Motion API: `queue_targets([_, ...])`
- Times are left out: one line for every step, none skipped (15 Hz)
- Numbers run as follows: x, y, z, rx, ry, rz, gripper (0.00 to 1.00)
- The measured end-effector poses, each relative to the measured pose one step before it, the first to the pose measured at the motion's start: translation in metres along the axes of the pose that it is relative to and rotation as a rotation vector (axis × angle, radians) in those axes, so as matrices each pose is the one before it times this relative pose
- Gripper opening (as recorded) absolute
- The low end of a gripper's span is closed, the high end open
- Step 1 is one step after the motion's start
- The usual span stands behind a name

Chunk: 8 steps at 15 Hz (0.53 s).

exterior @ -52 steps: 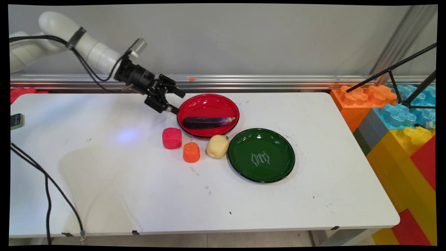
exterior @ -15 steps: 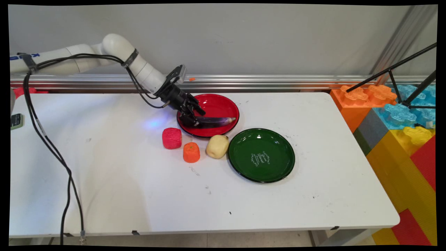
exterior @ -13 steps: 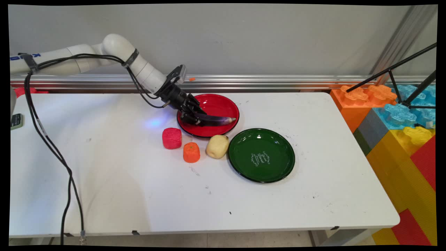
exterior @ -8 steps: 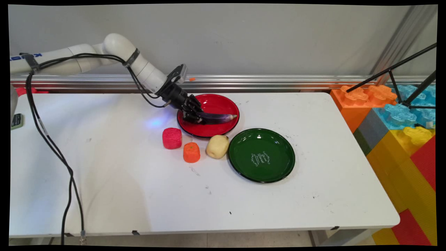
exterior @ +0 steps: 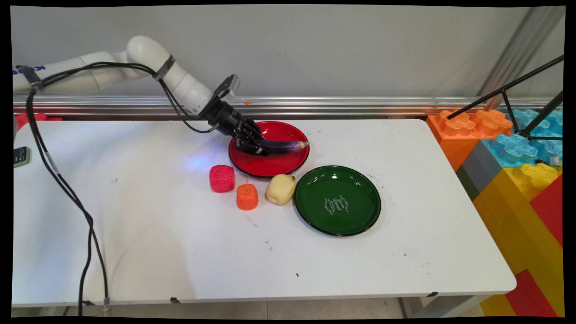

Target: Place the picked object on the table

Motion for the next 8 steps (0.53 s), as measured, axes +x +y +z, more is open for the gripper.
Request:
queue_targets([0.00276,0.00373,-0.00407,-0.00886,0.01440,-0.00599,0.00])
queue_targets([0.00147,0.00234,-0.00234,-0.00568,0.00839,-0.00357,0.00])
queue_targets([0.00216,0.00395,-0.00371,-0.00963,0.01308,-0.00429,0.00])
queue_targets([0.00181,0.00500,-0.00470,-0.00984,0.01437,-0.00340,0.00])
queue_targets([0.00183,0.00555,-0.00465,-0.01138,0.01465,-0.00162,0.00])
queue_targets([0.00173,0.00506,-0.00386,-0.01160,0.01233,0.00131,0.00])
queue_targets([0.00123,0.00667,-0.00526,-0.01311,0.01391,0.00184,0.00])
queue_targets([0.00139,0.00695,-0.00507,-0.01478,0.01358,0.00360,0.00])
